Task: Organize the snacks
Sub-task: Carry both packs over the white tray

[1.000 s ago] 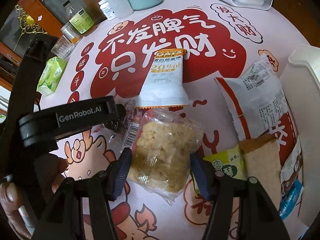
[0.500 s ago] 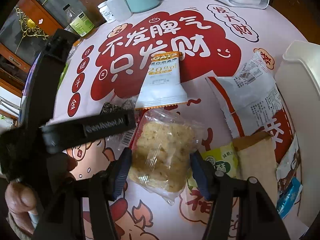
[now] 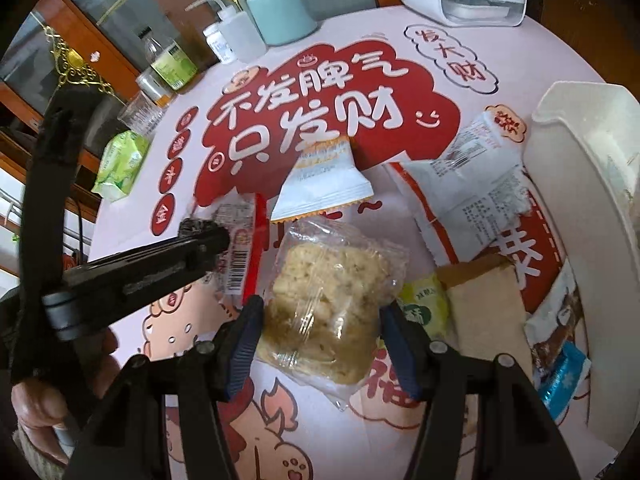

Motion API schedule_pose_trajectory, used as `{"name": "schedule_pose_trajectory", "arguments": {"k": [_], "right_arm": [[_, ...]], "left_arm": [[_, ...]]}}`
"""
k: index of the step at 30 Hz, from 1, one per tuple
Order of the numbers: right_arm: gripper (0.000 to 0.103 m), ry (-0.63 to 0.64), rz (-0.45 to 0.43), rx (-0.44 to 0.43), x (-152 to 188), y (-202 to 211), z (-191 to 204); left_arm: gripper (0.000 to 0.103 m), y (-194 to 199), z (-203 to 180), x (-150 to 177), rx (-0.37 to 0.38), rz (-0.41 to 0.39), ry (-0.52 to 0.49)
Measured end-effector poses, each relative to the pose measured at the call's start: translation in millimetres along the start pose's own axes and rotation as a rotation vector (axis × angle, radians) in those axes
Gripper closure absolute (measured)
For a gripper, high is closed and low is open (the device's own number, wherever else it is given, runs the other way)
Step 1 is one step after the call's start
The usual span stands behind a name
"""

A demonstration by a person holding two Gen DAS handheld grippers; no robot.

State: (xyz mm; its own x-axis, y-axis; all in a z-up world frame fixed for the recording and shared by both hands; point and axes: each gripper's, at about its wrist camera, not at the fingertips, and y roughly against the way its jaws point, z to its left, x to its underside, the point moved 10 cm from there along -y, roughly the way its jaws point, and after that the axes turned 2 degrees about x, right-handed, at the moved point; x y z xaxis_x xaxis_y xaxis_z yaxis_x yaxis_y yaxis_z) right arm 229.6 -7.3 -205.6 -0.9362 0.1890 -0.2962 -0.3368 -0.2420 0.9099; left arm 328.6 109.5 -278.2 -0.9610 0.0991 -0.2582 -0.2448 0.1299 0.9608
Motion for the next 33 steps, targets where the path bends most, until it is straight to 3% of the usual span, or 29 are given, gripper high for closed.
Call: {"name": "schedule_pose_trajectory", "arguments": {"k": [9, 13, 18, 25, 33], "right_arm": [[0.044, 0.009, -0.124, -0.045, 3.9, 69.6, -18.5], [0.044, 0.007, -0.208, -0.04, 2.6, 110.5, -41.9], [0.044, -0.01, -0.291, -0.003, 5.5, 154.5, -89.7], [0.044, -0.08, -0.331, 0.097, 14.1, 185.9, -183.2], [0.044, -0.185, -0.281, 0.157, 24.6, 178.9, -285.7]], "left_arm": [[0.062, 85.9, -23.1, 22.7, 0.059, -0.114, -0.049], [0.062, 119.7, -52.2, 33.6, 0.099, -0.155, -0.093], [0.061, 146.8, -115.6, 41.3, 0.138, -0.196, -0.186], [0.061, 149.5, -217.5, 55.3, 0.176, -0.194, -0.305], [0.061, 122.1, -321.3, 68.7, 0.217, -0.143, -0.38]]}}
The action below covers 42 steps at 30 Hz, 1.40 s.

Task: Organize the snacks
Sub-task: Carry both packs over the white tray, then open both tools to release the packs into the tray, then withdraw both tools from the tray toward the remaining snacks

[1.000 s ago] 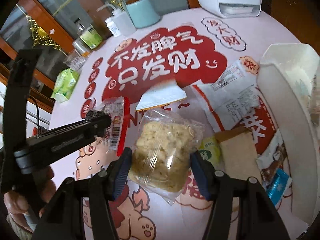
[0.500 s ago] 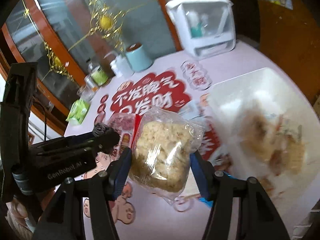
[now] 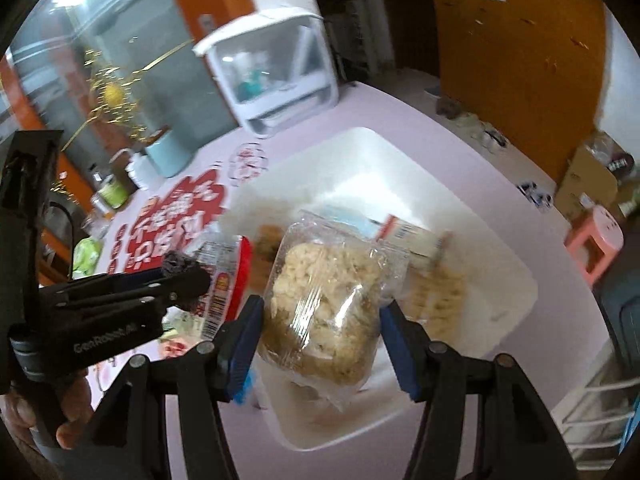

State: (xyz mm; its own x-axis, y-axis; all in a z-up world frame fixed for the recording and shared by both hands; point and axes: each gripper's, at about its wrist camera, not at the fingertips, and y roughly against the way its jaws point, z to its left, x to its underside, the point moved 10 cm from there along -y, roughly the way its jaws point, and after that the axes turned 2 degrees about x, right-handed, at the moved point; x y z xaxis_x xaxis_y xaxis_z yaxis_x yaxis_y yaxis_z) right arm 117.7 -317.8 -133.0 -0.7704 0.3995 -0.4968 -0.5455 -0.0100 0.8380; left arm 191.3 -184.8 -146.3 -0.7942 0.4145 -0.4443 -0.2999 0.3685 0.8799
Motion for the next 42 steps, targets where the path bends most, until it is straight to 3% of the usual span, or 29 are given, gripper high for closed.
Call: {"name": "schedule_pose_trajectory", "arguments": {"k": [7, 15, 19, 21, 22, 23, 24, 26, 32, 42], "right_arm": [[0.044, 0.004, 0.048, 0.004, -3.8, -30.7, -27.1], [0.043, 0.049, 0.091, -0.012, -12.2, -61.4, -26.4], [0.042, 0.041, 0.11, 0.007, -11.9, -69.8, -28.7], [0.035, 0.039, 0.112, 0.005, -10.4, -71.2, -28.5], [0.032, 0.047, 0.104, 0.009, -10.9, -69.9, -27.9], [0.023, 0.058, 0.093, 0.015, -12.7, -69.0, -27.1], [0.018, 0.074, 0.077, 0.024, -13.5, -66.2, -26.0], [0.018, 0.083, 0.064, 0.024, -15.4, -63.2, -23.7], [0.018, 0.087, 0.07, 0.002, -11.9, -57.9, -15.6], [0.018, 0.113, 0.045, 0.003, -6.1, -38.8, 2.3]], "left_arm": [[0.061, -49.4, -28.5, -7.4, -0.035, 0.065, 0.008], [0.061, -86.9, -5.9, -52.3, -0.21, -0.013, -0.004], [0.059, -114.1, -0.1, -68.3, -0.205, -0.003, 0.016], [0.055, -125.2, -0.6, -70.0, -0.211, 0.008, 0.011], [0.053, -127.2, -1.7, -69.8, -0.217, 0.007, 0.008], [0.042, -128.1, -2.8, -69.4, -0.224, 0.01, 0.002], [0.023, -127.6, -5.0, -68.9, -0.22, 0.01, -0.004], [0.013, -123.0, -11.0, -68.1, -0.194, -0.007, -0.011], [0.013, -120.5, -22.3, -55.9, -0.181, 0.037, -0.047], [0.012, -88.7, -28.6, -40.6, -0.173, 0.021, -0.064]]}}
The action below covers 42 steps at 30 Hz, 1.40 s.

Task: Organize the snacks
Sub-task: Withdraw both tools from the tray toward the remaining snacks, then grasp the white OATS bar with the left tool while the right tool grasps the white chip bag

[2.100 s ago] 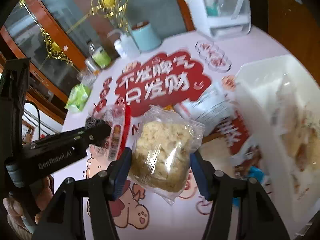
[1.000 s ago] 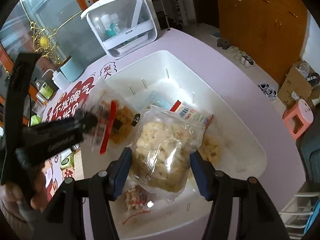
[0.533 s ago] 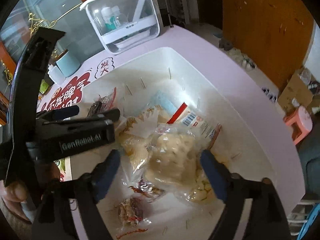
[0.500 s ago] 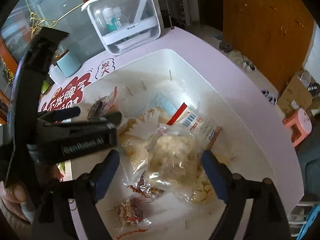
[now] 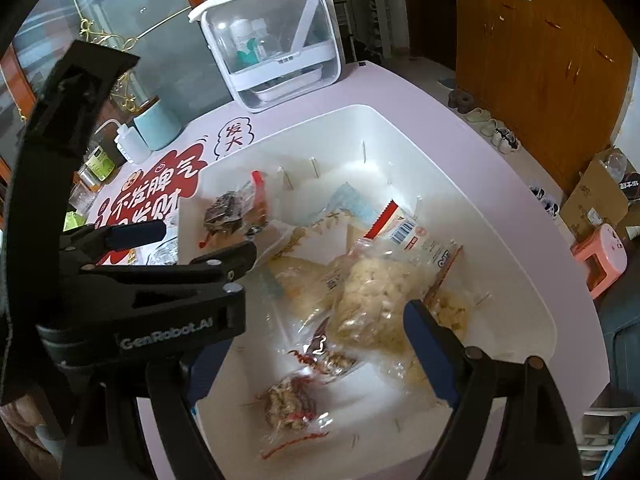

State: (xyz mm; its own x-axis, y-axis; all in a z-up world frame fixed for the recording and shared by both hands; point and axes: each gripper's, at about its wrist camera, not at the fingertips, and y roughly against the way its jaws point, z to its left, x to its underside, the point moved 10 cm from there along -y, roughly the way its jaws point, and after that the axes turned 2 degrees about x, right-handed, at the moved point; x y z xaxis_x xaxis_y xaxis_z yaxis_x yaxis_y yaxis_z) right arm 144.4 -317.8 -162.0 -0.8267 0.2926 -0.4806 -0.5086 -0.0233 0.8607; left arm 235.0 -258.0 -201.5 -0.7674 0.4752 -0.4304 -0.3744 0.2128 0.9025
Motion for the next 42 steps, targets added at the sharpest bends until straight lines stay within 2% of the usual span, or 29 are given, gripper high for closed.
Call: {"name": "schedule_pose_trajectory", "arguments": {"k": [9, 15, 19, 25, 32, 35, 39, 42], "right_arm": [[0.018, -0.011, -0.019, 0.005, 9.5, 20.2, 25.3], [0.018, -0.007, -0.048, -0.002, 12.0, 35.0, 52.9], [0.018, 0.004, -0.081, -0.004, 9.3, 43.6, 76.2], [0.018, 0.068, -0.12, -0.009, 5.4, 46.2, 120.9], [0.018, 0.154, -0.12, -0.039, 11.9, 29.7, 170.4], [0.018, 0.169, -0.086, -0.046, 15.0, 10.4, 185.9], [0.018, 0.105, -0.027, -0.104, 8.3, -18.0, 196.1], [0.018, -0.001, 0.031, -0.178, -5.6, -41.1, 204.1]], "left_arm": [[0.012, 44.0, 16.4, 17.8, 0.004, -0.036, -0.01], [0.012, 74.9, 43.0, 32.3, -0.004, -0.063, -0.006], [0.012, 97.1, 74.4, 43.2, -0.026, -0.082, 0.016], [0.012, 121.5, 147.3, 62.4, -0.072, -0.1, 0.11], [0.012, 113.3, 224.8, 92.6, -0.121, -0.063, 0.214], [0.012, 100.3, 243.8, 103.1, -0.12, -0.032, 0.215], [0.012, 73.1, 255.2, 114.9, -0.112, 0.023, 0.189], [0.012, 48.4, 258.9, 119.2, -0.111, 0.059, 0.17]]}}
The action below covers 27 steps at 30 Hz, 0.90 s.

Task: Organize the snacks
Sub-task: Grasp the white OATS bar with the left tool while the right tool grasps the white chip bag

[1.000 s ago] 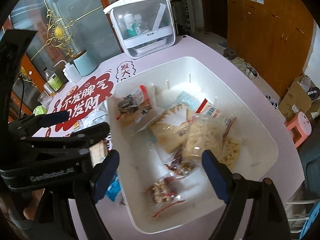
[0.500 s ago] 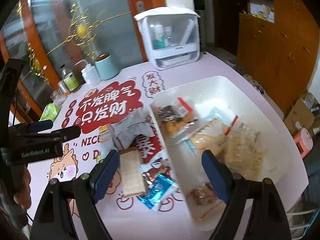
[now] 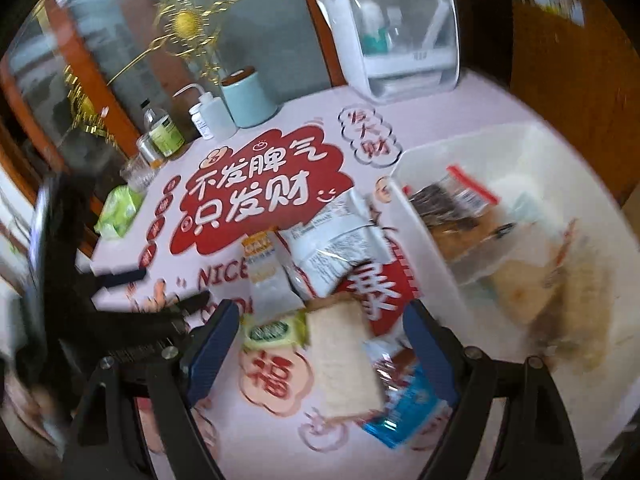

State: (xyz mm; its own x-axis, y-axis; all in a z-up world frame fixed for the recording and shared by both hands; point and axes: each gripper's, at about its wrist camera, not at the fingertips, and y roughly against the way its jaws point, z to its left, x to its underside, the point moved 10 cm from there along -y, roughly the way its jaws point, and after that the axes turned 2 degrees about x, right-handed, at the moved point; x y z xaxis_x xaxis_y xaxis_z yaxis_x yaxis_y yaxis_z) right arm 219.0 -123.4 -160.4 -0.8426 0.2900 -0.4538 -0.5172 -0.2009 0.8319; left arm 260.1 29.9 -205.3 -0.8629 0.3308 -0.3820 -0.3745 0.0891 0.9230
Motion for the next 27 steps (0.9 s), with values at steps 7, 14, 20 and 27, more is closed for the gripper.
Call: {"name": "schedule_pose_trajectory", "arguments": {"k": [7, 14, 20, 27], "right_arm": [[0.018, -0.271, 0.122, -0.034, -20.4, -65.2, -7.6], [0.018, -0.329, 0.167, 0.13, -19.4, -111.0, -21.6], [0.018, -0.34, 0.161, 0.16, -22.2, -127.4, -32.5], [0.059, -0.234, 0.138, 0.082, -33.4, -126.5, -17.5]], "left_arm": [[0.012, -44.9, 2.3, -6.2, 0.035, 0.049, 0.038], [0.012, -75.0, 5.3, -14.1, 0.046, 0.079, 0.099], [0.012, -89.8, 3.6, -13.0, 0.063, 0.1, 0.12], [0.012, -96.0, -4.9, -17.3, 0.097, 0.101, 0.144]]}}
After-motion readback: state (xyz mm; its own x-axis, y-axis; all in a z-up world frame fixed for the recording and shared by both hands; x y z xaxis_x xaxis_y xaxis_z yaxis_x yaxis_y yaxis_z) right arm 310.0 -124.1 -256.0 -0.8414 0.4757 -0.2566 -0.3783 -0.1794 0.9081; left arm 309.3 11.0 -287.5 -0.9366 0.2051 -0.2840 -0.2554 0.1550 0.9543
